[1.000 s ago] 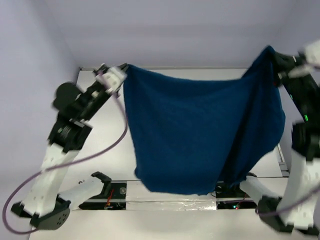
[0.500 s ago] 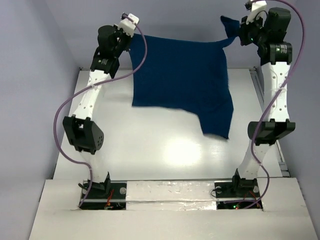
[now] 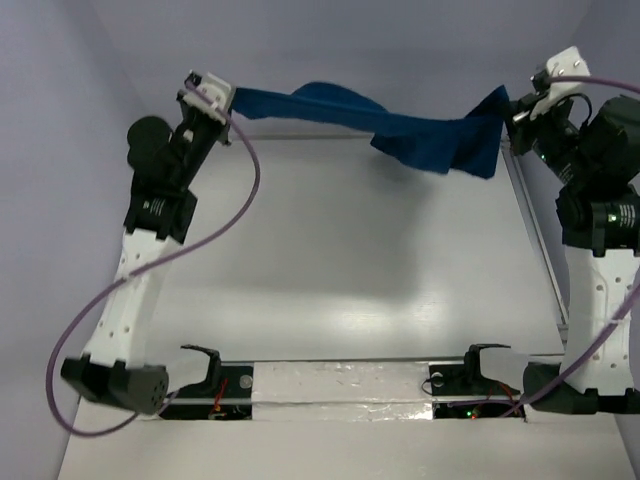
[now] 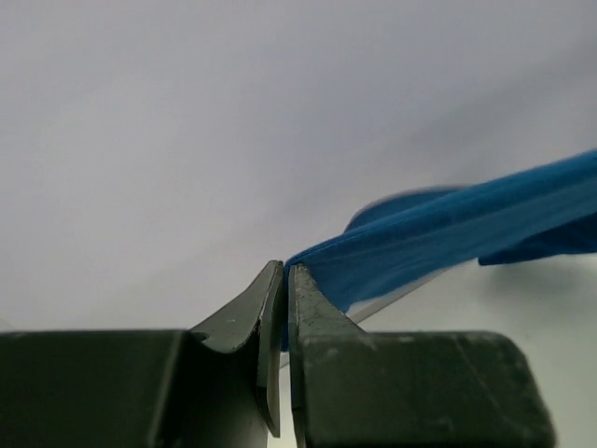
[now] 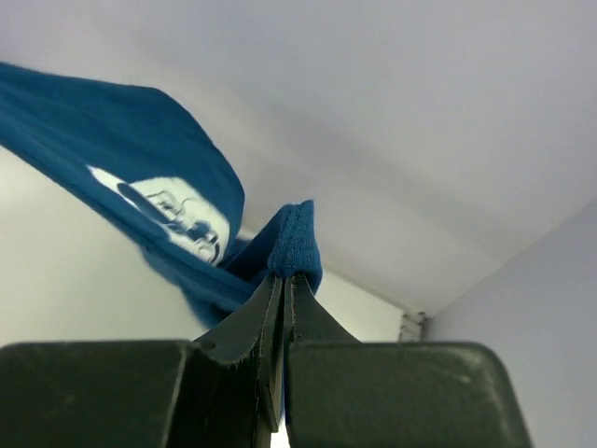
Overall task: Fold and stack the t-shirts
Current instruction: Flatten out the tshirt
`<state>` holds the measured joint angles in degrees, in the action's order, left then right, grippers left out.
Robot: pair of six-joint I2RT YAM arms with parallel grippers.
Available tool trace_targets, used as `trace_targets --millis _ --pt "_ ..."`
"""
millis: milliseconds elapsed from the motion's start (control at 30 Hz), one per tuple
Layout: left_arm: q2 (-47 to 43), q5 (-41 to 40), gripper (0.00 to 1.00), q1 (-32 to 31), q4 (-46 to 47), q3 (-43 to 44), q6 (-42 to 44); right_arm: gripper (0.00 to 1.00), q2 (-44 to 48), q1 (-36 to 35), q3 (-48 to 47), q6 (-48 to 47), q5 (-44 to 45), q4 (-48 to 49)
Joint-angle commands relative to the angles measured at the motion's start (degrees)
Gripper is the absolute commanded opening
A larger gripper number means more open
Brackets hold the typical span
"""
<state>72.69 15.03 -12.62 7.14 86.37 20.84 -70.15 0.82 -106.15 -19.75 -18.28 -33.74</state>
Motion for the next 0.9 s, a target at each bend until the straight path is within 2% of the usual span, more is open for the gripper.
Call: trace_targets --millis 0,200,400,533,667,767,833,867 --pt "-5.87 4.3 0.0 0.58 2.27 -10.76 -0.1 0.0 -0.87 -1.69 6.47 -4.5 -4.74 -8.87" --pt "-15.36 9.05 0.0 0.58 0.69 -29.11 0.95 0.0 0.89 -10.12 21.67 -12.68 -4.56 -21.09" --pt "-23.97 18.36 0.0 0.58 -7.04 -38.01 5.26 0.0 0.28 -16.19 30.64 -20.5 -4.66 -30.68" --pt "-28.38 21.71 0.0 0.58 -15.2 -39.26 10.52 0.0 1.33 -18.92 31.27 -25.15 -5.01 -37.09" --pt "-31.11 24.17 0.0 0.58 -27.33 -37.51 17.72 0.0 1.51 -22.17 31.35 -29.03 -4.13 -45.08" --pt "-32.52 25.4 0.0 0.58 -35.33 -35.31 21.6 0.0 2.03 -25.07 33.37 -28.51 -2.56 -45.98" --pt "-33.13 25.05 0.0 0.58 -37.89 -35.13 24.15 0.22 1.95 -26.65 35.47 -28.15 -1.06 -45.98" --pt "-33.31 25.05 0.04 0.58 -39.64 -35.48 24.59 0.42 1.51 -26.66 37.4 -28.07 0.51 -45.98"
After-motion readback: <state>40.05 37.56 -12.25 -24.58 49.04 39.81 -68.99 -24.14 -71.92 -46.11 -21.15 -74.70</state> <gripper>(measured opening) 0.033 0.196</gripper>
